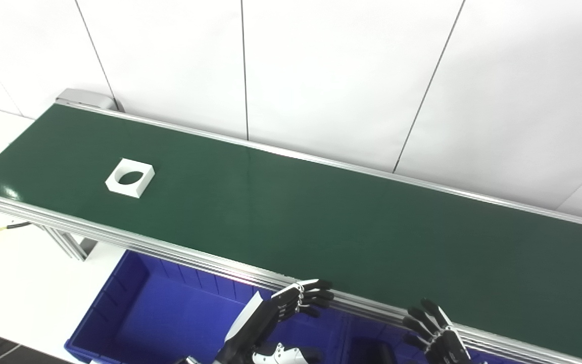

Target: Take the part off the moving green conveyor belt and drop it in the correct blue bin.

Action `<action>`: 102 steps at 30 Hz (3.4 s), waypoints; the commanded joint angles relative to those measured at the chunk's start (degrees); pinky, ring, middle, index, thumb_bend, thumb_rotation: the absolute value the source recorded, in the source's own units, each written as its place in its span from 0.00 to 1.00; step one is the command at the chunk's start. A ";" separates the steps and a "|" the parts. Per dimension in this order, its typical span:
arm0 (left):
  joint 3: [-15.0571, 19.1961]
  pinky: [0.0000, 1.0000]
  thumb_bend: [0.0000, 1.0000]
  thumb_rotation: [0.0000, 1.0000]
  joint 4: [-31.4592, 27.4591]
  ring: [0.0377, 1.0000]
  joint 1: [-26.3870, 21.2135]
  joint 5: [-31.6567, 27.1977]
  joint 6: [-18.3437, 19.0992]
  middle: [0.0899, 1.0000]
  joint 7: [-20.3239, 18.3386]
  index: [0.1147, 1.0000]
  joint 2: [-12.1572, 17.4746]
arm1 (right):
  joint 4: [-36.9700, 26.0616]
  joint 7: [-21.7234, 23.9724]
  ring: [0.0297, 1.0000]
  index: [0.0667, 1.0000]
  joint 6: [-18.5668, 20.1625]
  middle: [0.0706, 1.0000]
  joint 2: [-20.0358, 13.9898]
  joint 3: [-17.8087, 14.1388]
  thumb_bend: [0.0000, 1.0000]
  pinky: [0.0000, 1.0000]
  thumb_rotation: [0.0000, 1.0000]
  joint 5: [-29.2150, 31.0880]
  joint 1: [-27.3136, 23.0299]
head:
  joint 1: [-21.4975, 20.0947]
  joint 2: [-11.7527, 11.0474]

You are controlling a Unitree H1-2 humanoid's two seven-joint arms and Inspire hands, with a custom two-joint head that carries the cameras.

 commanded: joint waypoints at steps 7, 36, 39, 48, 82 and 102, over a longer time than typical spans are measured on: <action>0.67 0.68 0.89 0.52 -9.83 0.72 0.39 0.60 -0.22 0.75 -0.38 0.77 1.24 | -0.06 0.44 0.80 0.90 -3.78 0.83 0.25 -0.19 0.63 0.72 0.53 0.68 -1.07 | 0.25 -0.31; 18.58 0.79 0.81 0.29 -28.88 0.85 -12.05 12.34 25.25 0.86 -7.65 0.84 18.67 | 2.43 0.28 0.80 0.90 -4.76 0.83 1.33 0.23 0.62 0.72 0.54 0.98 -2.45 | 0.15 -1.72; 18.80 0.78 0.81 0.27 -28.24 0.85 -13.12 14.40 26.18 0.85 -8.64 0.83 20.62 | 2.42 0.32 0.80 0.90 -4.71 0.83 1.56 0.21 0.63 0.72 0.54 1.20 -2.40 | 0.08 -1.75; 17.24 0.79 0.83 0.19 -25.85 0.85 -16.26 23.74 27.38 0.86 -11.86 0.82 25.08 | 2.42 0.39 0.80 0.91 -4.69 0.84 1.79 0.35 0.63 0.73 0.55 0.89 -2.41 | -0.14 -1.75; 10.44 0.85 0.91 0.14 -5.28 0.87 -31.79 40.51 30.95 0.84 -22.36 0.81 32.21 | 4.54 0.15 0.78 0.91 -6.55 0.82 2.21 0.59 0.63 0.71 0.54 -0.01 -3.18 | -0.40 -2.23; 10.65 0.88 0.95 0.11 -2.69 0.89 -33.11 38.99 37.55 0.88 -22.04 0.85 32.73 | 2.87 0.56 0.79 0.91 -5.69 0.83 1.90 0.67 0.64 0.71 0.56 1.10 -1.95 | -0.47 -1.90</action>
